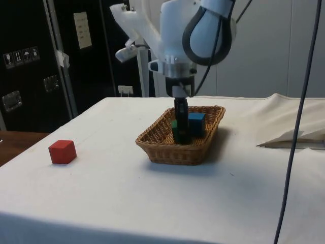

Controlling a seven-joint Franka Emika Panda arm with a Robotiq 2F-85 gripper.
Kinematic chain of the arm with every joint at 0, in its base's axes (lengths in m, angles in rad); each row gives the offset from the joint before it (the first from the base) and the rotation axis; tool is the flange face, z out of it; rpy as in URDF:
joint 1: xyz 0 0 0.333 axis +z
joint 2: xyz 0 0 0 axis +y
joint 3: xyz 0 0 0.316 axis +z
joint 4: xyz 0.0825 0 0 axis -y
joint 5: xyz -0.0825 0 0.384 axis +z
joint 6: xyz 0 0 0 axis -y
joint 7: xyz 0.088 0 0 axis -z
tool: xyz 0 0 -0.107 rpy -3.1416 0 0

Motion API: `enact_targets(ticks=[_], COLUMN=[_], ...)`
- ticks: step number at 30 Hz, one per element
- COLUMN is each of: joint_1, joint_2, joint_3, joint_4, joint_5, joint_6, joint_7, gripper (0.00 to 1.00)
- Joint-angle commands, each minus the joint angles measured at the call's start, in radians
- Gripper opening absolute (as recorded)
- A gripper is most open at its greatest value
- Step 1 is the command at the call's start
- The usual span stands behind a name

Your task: Pick up exactly two blocks and place them into the basket.

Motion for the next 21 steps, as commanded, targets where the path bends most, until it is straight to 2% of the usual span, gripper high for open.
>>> enact_targets(ticks=[1, 5, 6, 7, 9, 11, 12, 15, 16, 17, 18, 19, 21], joint_1=[-0.015, -0.019, -0.003, -0.019, -0.019, -0.019, -0.018, -0.019, -0.019, -0.006, -0.019, -0.019, -0.019], joint_2=[0.006, 0.032, 0.049, 0.032, 0.029, 0.027, 0.026, 0.025, 0.025, 0.042, 0.024, 0.024, 0.023], joint_3=[0.022, 0.022, 0.000, 0.021, 0.019, 0.017, 0.016, 0.015, 0.015, -0.004, 0.014, 0.014, 0.014], joint_4=[-0.008, -0.007, 0.001, -0.008, -0.010, -0.011, -0.012, -0.013, -0.013, -0.002, -0.013, -0.013, -0.014], joint_5=[0.038, 0.050, 0.025, 0.052, 0.052, 0.051, 0.051, 0.050, 0.050, 0.027, 0.050, 0.050, 0.050], joint_6=[0.018, 0.043, 0.043, 0.044, 0.045, 0.045, 0.045, 0.045, 0.045, 0.043, 0.045, 0.045, 0.045], joint_7=[-0.035, -0.053, -0.030, -0.056, -0.057, -0.058, -0.059, -0.059, -0.059, -0.040, -0.059, -0.059, -0.059], gripper=[0.00, 0.00, 0.00, 0.00, 0.02, 0.16, 0.35, 0.65, 0.80, 0.89, 0.89, 0.97, 1.00])
